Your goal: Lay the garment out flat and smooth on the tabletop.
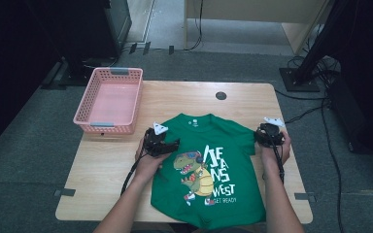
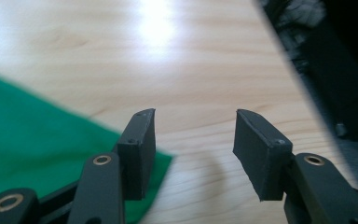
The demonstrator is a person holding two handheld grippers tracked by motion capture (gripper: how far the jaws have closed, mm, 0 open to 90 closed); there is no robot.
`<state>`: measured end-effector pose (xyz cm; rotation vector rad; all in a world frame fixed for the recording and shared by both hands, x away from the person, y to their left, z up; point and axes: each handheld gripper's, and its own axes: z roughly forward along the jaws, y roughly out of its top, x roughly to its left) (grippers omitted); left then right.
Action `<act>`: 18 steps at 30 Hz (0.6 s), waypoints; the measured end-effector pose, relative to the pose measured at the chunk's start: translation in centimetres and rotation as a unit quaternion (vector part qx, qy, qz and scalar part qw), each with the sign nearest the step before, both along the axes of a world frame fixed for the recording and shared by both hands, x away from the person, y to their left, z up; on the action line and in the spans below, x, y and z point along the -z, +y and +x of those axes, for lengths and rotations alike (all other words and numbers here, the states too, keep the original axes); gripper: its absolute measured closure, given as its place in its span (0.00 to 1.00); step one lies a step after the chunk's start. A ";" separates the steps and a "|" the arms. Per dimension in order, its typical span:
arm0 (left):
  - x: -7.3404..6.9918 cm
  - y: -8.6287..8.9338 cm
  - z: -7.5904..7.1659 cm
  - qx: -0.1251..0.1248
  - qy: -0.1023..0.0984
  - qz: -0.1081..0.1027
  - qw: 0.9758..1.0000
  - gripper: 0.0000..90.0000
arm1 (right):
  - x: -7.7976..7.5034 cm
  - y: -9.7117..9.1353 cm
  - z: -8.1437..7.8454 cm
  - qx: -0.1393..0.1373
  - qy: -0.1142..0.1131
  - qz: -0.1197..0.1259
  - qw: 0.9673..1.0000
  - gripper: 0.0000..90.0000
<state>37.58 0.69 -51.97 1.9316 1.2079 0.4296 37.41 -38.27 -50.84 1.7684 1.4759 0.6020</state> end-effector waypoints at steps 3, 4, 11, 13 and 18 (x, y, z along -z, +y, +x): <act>0.0 0.0 0.0 0.000 0.000 0.001 1.000 0.33 | -1.2 0.0 -0.5 -0.001 -0.032 0.029 0.999 0.55; 0.0 0.0 0.0 0.000 0.000 0.002 1.000 0.33 | -1.7 0.6 -0.6 -0.019 -0.040 0.043 0.998 0.55; 0.0 0.0 0.0 0.000 0.000 0.003 1.000 0.33 | -2.3 6.7 -0.8 -0.169 -0.029 0.094 0.981 0.47; 0.0 0.0 0.0 -0.001 0.000 0.002 1.000 0.33 | -1.4 8.2 -0.5 -0.181 -0.010 0.090 0.979 0.44; 0.0 0.1 0.0 -0.002 0.001 -0.002 1.000 0.33 | 0.7 9.7 -0.5 -0.177 -0.001 0.104 0.979 0.43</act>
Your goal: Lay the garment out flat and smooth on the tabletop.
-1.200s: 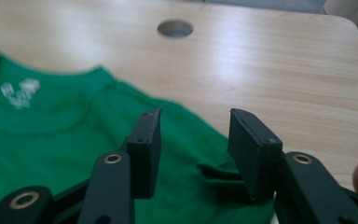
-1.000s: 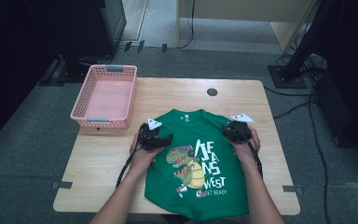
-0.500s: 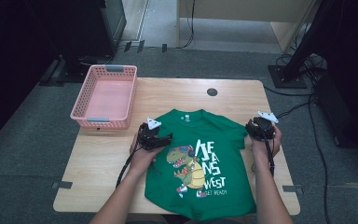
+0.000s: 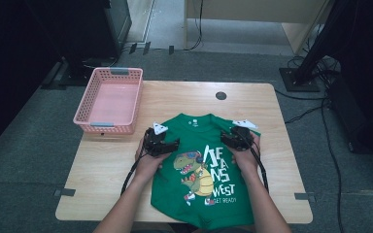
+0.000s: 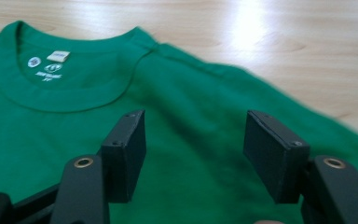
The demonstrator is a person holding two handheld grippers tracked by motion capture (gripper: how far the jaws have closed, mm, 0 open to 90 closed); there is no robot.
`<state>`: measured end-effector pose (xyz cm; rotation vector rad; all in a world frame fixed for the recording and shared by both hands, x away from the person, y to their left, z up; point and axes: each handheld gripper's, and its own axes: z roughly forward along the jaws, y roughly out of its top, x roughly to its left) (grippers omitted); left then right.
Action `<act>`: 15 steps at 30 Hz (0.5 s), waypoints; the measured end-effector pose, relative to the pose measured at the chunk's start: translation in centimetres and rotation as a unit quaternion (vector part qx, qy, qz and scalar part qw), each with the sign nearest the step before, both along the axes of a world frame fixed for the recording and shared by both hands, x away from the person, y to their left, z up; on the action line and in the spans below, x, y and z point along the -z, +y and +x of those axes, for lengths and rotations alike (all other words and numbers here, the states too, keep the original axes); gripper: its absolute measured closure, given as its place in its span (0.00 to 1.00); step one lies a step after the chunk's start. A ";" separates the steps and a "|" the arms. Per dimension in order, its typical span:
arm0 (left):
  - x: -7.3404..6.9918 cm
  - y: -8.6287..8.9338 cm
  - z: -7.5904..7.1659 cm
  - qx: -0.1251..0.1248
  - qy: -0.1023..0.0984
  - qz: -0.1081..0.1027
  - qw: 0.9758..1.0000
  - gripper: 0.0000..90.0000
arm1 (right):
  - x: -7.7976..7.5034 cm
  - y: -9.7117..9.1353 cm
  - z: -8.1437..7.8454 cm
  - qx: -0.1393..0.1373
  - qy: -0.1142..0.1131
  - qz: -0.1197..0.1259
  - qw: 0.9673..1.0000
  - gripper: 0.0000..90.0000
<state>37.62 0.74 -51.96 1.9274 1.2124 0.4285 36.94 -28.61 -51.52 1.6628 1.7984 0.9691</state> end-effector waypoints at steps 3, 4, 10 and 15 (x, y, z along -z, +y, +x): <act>0.0 0.0 0.0 0.000 0.000 -0.001 1.000 0.33 | 0.0 1.3 -0.5 -0.013 -0.017 -0.005 1.000 0.41; 0.0 0.0 0.0 -0.001 0.000 -0.001 1.000 0.33 | 0.0 1.9 -0.7 -0.026 -0.019 -0.004 0.999 0.39; 0.0 0.1 -0.1 -0.004 -0.004 -0.002 1.000 0.33 | 0.8 4.6 -0.7 -0.078 0.008 -0.051 0.996 0.33; -0.3 0.6 -0.5 -0.025 -0.024 -0.014 0.999 0.33 | 0.9 3.9 -0.5 -0.068 0.012 -0.043 0.997 0.31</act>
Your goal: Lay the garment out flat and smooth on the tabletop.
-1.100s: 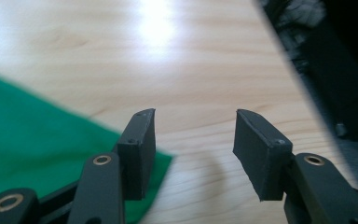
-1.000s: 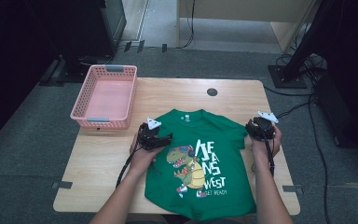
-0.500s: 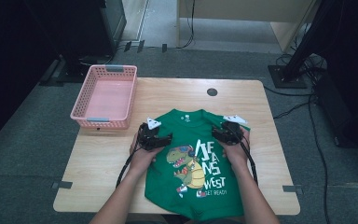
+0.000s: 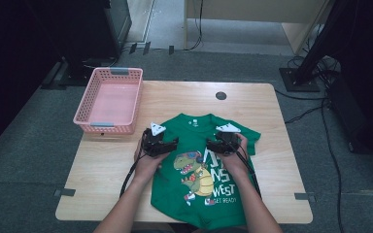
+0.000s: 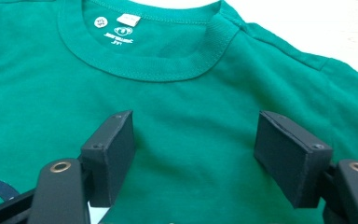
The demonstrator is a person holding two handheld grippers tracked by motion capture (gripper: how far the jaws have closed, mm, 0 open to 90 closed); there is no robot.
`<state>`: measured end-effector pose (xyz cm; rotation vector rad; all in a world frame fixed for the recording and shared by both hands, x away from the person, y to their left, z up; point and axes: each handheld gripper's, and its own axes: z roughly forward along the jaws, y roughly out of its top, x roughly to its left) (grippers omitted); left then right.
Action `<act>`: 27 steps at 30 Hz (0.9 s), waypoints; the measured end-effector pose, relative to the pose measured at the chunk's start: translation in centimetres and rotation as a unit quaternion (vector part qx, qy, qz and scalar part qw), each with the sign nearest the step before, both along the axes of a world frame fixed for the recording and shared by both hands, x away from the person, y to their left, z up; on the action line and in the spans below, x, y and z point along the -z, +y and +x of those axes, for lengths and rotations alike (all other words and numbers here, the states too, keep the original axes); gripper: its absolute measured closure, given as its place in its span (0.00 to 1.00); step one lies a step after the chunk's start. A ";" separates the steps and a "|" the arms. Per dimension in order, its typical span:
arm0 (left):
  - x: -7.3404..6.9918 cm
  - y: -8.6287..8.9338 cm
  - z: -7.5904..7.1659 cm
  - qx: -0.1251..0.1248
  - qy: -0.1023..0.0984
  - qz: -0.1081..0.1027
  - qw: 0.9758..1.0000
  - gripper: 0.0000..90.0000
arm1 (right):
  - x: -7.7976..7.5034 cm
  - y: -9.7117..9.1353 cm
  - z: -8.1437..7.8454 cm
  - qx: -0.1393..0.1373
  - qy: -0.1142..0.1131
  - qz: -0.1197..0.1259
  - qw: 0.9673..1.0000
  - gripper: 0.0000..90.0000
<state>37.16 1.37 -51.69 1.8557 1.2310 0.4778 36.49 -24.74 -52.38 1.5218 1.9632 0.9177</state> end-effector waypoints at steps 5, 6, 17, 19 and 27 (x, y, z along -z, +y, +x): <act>-0.1 0.6 -0.2 -0.037 -0.012 -0.017 0.999 0.33 | 0.0 -1.0 0.2 0.011 0.001 0.000 1.000 0.30; -0.1 0.7 -0.2 -0.040 -0.013 -0.019 0.999 0.33 | 0.0 -1.3 0.3 0.018 0.000 -0.001 1.000 0.30; 0.2 1.0 0.7 -0.131 0.024 0.003 0.991 0.34 | 0.0 -4.9 0.8 0.057 0.001 0.000 0.998 0.30; 0.3 1.0 0.9 -0.144 0.030 0.009 0.989 0.39 | 0.0 -5.5 0.8 0.063 0.002 0.000 0.998 0.30; 0.3 1.7 1.3 -0.185 0.034 -0.022 0.982 0.59 | 0.0 -7.0 0.6 0.070 0.002 0.001 0.998 0.30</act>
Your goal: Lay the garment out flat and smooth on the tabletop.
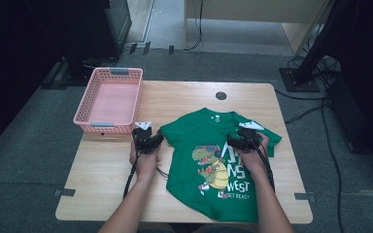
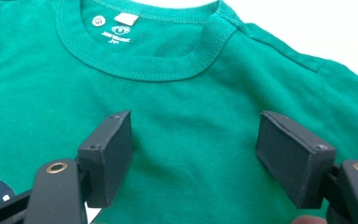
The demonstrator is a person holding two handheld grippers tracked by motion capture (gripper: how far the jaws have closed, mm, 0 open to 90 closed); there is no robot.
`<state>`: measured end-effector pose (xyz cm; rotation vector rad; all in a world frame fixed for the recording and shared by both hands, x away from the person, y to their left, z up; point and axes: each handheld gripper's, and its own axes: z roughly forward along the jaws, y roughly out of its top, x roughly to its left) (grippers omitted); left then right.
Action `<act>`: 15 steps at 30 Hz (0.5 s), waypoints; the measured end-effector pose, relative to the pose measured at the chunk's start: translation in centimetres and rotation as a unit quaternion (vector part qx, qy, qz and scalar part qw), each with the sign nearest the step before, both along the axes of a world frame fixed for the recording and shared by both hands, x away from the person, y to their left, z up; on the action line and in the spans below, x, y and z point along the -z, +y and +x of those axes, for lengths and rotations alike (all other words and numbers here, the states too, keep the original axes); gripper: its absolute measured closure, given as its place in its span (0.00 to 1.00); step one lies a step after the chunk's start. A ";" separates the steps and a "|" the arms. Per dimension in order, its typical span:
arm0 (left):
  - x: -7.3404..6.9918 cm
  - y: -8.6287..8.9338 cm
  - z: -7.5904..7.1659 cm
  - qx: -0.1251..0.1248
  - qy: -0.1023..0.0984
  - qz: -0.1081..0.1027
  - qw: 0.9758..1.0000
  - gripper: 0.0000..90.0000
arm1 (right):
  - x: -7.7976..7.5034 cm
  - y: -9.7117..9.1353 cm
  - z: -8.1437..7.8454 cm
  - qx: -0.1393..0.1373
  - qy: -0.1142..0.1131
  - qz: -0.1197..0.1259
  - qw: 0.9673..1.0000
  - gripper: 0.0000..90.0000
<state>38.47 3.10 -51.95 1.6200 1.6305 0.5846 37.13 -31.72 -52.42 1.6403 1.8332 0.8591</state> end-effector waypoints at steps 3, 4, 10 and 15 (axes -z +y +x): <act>-0.2 -0.2 -0.5 0.051 -0.023 -0.006 0.998 0.52 | 0.0 -0.2 -0.1 -0.001 0.000 0.000 1.000 0.30; -0.2 -0.2 -0.7 0.060 -0.024 -0.011 0.998 0.52 | 0.0 -0.2 0.0 -0.001 0.000 0.000 1.000 0.30; -0.3 0.4 -1.2 0.104 -0.002 -0.043 0.994 0.51 | 0.0 -0.2 -0.1 -0.001 0.000 -0.001 1.000 0.30; 0.0 1.0 -1.4 0.152 0.036 -0.105 0.982 0.64 | 0.0 -0.2 0.0 -0.002 0.000 -0.001 1.000 0.30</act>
